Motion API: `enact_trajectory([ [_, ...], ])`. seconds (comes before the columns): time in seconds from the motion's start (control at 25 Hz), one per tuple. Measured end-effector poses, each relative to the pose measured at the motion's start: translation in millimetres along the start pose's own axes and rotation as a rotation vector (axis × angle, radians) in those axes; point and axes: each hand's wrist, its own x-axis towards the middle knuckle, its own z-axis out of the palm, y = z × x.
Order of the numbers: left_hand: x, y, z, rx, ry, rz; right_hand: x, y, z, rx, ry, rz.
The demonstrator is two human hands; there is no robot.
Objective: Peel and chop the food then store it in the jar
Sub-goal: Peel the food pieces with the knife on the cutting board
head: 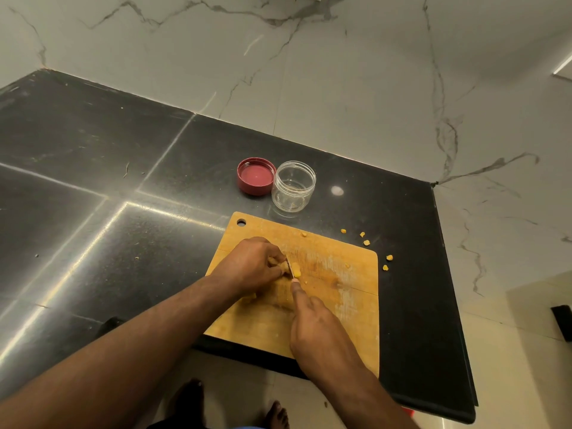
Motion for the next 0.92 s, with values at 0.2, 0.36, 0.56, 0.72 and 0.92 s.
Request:
enact_trajectory([
  [0.2, -1, -1, 2, -0.012, 0.011, -0.006, -11, 5, 8, 0.069, 0.012, 0.013],
  [0.36, -1, -1, 2, -0.010, 0.009, -0.016, -9, 7, 12, 0.073, 0.060, -0.002],
  [0.56, 0, -1, 1, -0.026, 0.009, -0.046, -34, 12, 18, 0.085, 0.076, 0.030],
  [0.72, -1, -1, 1, -0.034, -0.010, -0.050, -42, 18, 7, 0.202, 0.114, 0.037],
  [0.92, -4, -1, 2, -0.038, -0.014, -0.048, -37, 15, -1, 0.264, 0.124, 0.030],
])
